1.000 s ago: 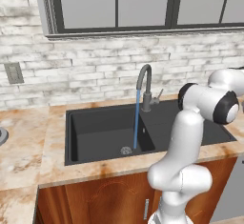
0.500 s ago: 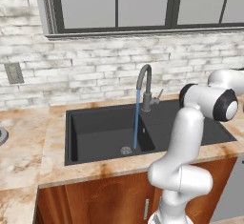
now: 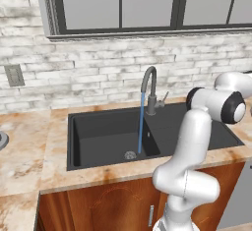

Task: Rinse each bowl for a few seconds and place them down in the sink or on the counter.

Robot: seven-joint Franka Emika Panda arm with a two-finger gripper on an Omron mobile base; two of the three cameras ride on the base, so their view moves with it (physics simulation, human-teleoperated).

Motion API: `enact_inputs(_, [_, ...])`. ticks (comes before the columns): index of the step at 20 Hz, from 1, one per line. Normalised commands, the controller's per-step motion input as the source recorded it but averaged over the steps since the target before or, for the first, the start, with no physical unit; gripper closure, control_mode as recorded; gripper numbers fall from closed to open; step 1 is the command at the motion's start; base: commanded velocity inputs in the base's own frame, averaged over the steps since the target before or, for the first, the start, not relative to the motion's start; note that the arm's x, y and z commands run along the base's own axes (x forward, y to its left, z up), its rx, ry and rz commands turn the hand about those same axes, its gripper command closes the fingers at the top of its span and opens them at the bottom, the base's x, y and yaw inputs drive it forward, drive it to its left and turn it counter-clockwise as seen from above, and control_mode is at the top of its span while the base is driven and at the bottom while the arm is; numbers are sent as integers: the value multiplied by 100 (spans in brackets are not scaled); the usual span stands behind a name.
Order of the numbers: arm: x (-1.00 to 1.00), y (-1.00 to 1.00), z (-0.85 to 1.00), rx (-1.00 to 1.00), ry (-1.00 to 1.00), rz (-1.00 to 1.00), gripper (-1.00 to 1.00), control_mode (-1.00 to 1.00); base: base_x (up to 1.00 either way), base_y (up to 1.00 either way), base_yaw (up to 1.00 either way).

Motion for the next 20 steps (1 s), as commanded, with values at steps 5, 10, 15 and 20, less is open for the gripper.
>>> enact_inputs(5, [16, -10, -11, 0, 4, 3, -100, -100, 0, 0, 0])
enact_inputs(10, [15, -14, -11, 0, 3, 3, -100, -100, 0, 0, 0])
enact_inputs(15, [13, -12, -12, 0, 3, 2, -100, -100, 0, 0, 0])
enact_inputs(20, [10, -12, -15, 0, 2, 2, -100, -100, 0, 0, 0])
